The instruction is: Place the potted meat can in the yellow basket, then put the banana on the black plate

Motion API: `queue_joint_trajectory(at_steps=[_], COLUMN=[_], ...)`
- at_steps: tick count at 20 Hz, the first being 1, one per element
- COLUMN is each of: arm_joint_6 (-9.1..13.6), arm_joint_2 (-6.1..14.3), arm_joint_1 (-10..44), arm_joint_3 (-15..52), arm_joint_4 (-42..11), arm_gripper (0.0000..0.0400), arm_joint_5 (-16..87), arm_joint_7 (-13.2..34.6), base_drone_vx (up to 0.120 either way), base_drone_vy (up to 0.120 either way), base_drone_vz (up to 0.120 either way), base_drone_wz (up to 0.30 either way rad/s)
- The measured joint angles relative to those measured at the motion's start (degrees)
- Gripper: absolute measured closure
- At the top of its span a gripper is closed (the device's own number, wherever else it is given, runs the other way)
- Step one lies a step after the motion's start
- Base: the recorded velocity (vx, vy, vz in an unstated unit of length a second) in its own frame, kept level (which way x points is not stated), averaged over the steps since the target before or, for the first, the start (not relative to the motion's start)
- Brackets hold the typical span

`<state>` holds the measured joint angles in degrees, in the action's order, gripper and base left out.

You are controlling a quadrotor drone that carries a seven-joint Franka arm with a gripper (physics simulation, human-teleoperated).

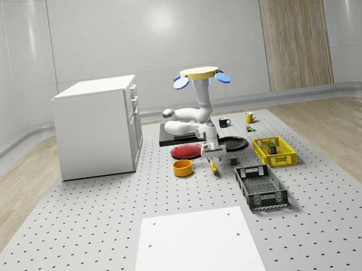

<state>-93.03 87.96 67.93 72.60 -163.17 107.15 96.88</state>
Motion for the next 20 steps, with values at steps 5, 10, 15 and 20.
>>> queue_joint_trajectory(at_steps=[5,10,15,20], arm_joint_6=[-1.17,-1.26,-1.69,-2.32], arm_joint_2=[-0.16,-1.34,-1.99,-1.97], arm_joint_1=[1.09,4.06,5.92,5.64], arm_joint_3=[-3.05,-3.41,-4.17,-4.84], arm_joint_4=[1.43,4.56,6.68,7.68], arm_gripper=[0.0000,0.0000,0.0000,0.0000], arm_joint_5=[2.89,3.39,4.17,4.70], arm_joint_7=[0.03,0.13,0.13,-0.99], base_drone_vx=[0.000,0.000,0.000,0.000], base_drone_vy=[0.000,0.000,0.000,0.000], base_drone_vz=[0.000,0.000,0.000,0.000], base_drone_wz=[0.000,0.000,0.000,0.000])
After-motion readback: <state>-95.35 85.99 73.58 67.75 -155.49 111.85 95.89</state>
